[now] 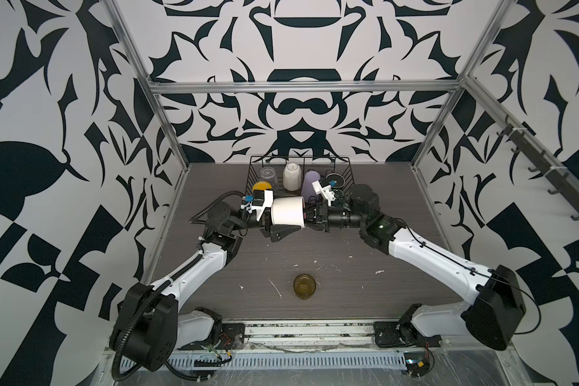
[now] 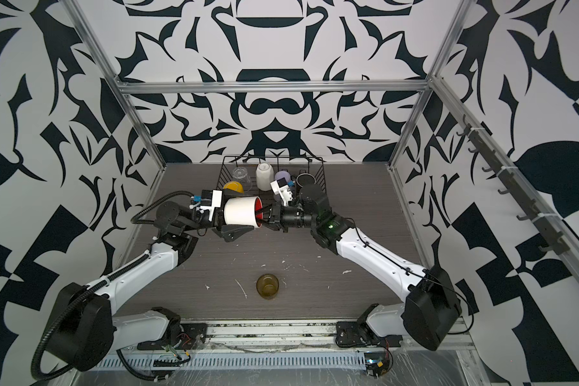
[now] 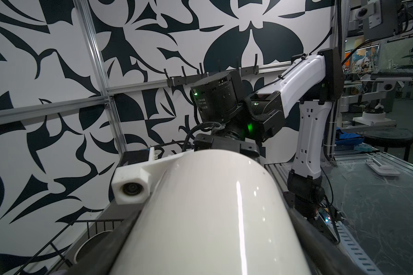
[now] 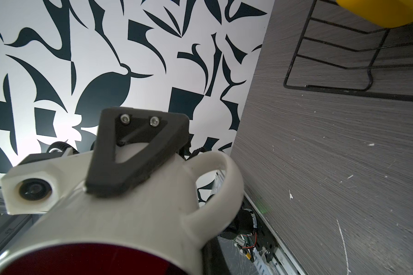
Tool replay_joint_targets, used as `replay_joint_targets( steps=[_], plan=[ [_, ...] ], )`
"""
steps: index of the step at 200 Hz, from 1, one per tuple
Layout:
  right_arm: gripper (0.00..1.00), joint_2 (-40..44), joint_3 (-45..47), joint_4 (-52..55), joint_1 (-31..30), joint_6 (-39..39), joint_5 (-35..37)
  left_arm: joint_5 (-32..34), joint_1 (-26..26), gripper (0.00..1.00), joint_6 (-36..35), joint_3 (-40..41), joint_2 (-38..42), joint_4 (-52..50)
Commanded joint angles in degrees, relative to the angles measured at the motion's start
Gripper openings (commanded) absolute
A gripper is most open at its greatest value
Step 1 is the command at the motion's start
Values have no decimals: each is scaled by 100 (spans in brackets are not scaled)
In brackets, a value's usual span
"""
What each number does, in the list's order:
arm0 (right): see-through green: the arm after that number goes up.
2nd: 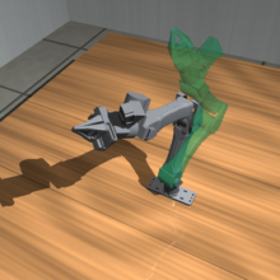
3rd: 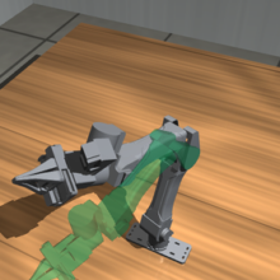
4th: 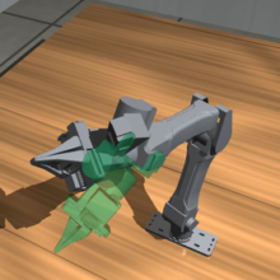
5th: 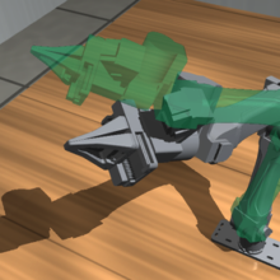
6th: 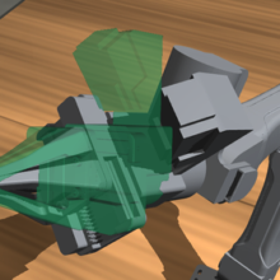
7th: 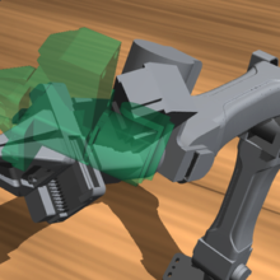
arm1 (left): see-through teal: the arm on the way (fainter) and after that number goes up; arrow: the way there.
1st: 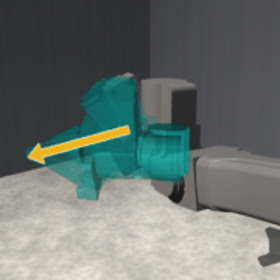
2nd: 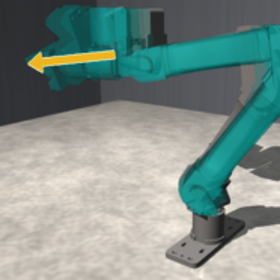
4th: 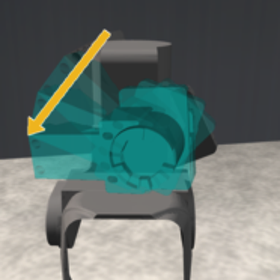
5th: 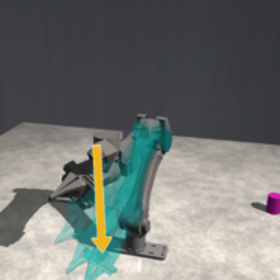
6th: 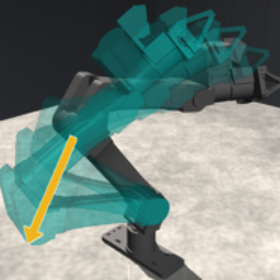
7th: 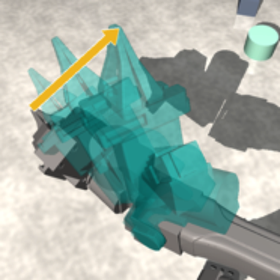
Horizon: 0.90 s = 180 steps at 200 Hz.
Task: Load cups into a dish rack
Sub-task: Place the cup upside down at the dish rack.
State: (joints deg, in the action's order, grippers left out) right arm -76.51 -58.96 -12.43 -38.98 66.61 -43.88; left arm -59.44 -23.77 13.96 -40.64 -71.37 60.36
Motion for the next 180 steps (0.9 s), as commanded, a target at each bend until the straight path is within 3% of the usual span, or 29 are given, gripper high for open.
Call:
replay_joint_targets(
  steps=[1, 19, 35, 45, 180],
  plan=[
    [0, 337, -80, -831, -145, -182, -287, 243, 23, 55, 100, -226, 36, -205],
    [0, 363, -98, -836, -145, -186, -308, 224, 22, 67, 32, -224, 44, -250],
    [0, 398, -115, -789, -145, -226, -320, 298, 25, 94, -17, -130, 75, -108],
    [0, 417, -124, -749, -143, -264, -338, 339, 25, 100, -40, -72, 111, -55],
    [0, 514, -89, -813, -74, -297, -438, 111, 28, 99, -28, 52, 89, 174]
  ],
)
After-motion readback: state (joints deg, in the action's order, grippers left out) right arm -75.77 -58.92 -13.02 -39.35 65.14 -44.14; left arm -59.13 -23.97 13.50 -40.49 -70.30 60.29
